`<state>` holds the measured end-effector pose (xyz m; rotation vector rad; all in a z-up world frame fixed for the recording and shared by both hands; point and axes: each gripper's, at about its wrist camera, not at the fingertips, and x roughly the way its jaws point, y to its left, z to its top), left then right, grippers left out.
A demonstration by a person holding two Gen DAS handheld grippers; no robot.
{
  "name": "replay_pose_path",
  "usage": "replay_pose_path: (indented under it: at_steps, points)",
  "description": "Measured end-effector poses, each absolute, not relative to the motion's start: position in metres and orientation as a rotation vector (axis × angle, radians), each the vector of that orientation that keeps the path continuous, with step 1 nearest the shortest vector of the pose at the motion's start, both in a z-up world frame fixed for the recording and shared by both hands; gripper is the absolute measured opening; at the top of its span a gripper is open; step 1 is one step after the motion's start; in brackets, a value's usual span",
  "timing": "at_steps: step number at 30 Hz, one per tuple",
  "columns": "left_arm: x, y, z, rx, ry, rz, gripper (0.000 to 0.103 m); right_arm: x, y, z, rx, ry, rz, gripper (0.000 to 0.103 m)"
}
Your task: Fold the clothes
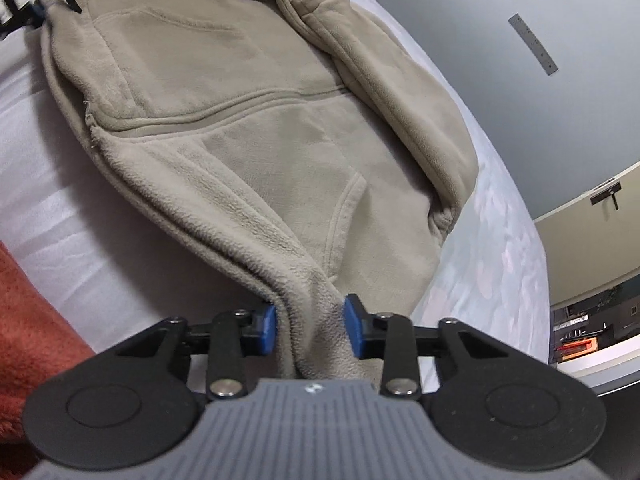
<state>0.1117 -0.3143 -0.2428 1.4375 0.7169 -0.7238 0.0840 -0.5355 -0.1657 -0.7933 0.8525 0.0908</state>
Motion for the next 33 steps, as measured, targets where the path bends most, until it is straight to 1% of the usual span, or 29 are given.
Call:
replay_pose_path:
  at_steps: [1, 3, 4, 12, 19, 26, 33]
  points:
    - [0.116, -0.313, -0.237, 1.395, 0.723, -0.716, 0.015, 0.082, -0.535, -0.164, -0.795, 0.838, 0.090, 0.028]
    - [0.124, -0.310, -0.220, 1.312, 0.724, -0.699, 0.014, 0.080, -0.537, -0.159, -0.773, 0.815, 0.086, 0.018]
    - [0.127, -0.309, -0.212, 1.282, 0.722, -0.692, 0.013, 0.078, -0.538, -0.156, -0.761, 0.803, 0.084, 0.016]
    - [0.157, -0.306, -0.126, 1.066, 0.646, -0.626, 0.012, 0.071, -0.536, -0.092, -0.788, 0.682, 0.039, 0.013]
    - [0.142, -0.298, -0.057, 1.060, 0.512, -0.590, 0.010, 0.063, -0.534, -0.034, -0.812, 0.579, 0.007, 0.012]
    - [0.116, -0.286, -0.004, 1.083, 0.432, -0.580, 0.009, 0.036, -0.522, 0.014, -0.824, 0.525, 0.013, 0.012]
    - [0.054, -0.258, 0.022, 1.069, 0.460, -0.654, 0.009, -0.030, -0.500, 0.047, -0.839, 0.529, 0.056, 0.012]
